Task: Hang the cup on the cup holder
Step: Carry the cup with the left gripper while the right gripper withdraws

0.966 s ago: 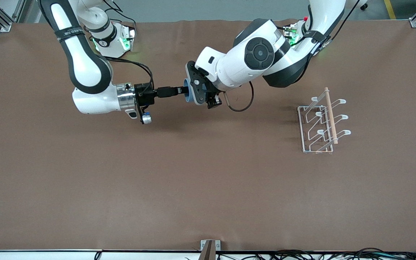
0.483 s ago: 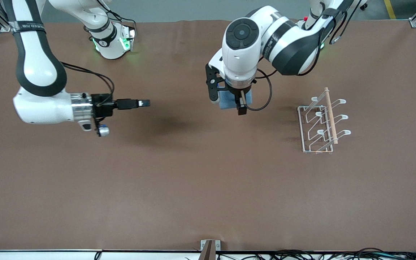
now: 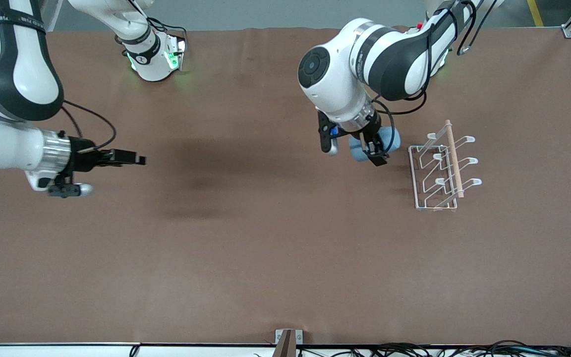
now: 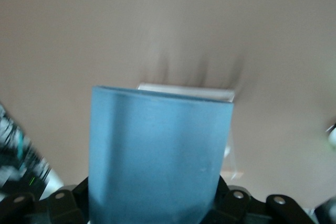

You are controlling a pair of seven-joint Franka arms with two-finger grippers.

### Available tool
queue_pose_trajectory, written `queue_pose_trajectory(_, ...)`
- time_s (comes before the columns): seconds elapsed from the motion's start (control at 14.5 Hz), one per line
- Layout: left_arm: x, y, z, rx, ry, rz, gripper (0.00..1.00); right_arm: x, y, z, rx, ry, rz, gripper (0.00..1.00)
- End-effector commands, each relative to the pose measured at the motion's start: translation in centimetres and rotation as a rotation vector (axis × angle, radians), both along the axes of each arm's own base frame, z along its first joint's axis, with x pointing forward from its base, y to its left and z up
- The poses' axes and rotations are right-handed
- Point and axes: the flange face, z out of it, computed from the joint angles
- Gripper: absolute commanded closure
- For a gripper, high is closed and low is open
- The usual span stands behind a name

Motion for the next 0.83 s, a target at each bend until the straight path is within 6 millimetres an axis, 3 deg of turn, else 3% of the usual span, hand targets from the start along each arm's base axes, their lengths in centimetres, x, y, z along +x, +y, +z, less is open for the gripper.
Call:
queue_pose_trajectory(0.0, 0.3, 2.5, -2.0, 0.152, -0.025, -0.04, 0.99, 1.1, -3.7, 2.3, -0.195, -0.096, 0.003, 0.0)
queue_pose_trajectory(0.21, 0.6, 5.3, -5.5, 0.301, -0.026, -0.093, 1.0, 1.0, -5.8, 6.2, -0.33, -0.16, 0.025, 0.0)
queue_pose_trajectory(0.34, 1.9, 7.7, -7.7, 0.391, -0.022, -0.114, 1.0, -0.1, -6.8, 9.1, -0.334, -0.198, -0.003, 0.0)
queue_pose_trajectory(0.55, 3.0, 9.4, -10.3, 0.494, -0.004, -0.19, 0.99, -2.0, -9.0, 12.4, -0.332, -0.186, -0.075, 0.0)
queue_pose_trajectory(0.76, 3.4, 11.7, -12.3, 0.591, 0.023, -0.233, 0.99, -3.7, -9.0, 16.5, -0.328, -0.142, -0.1, 0.0)
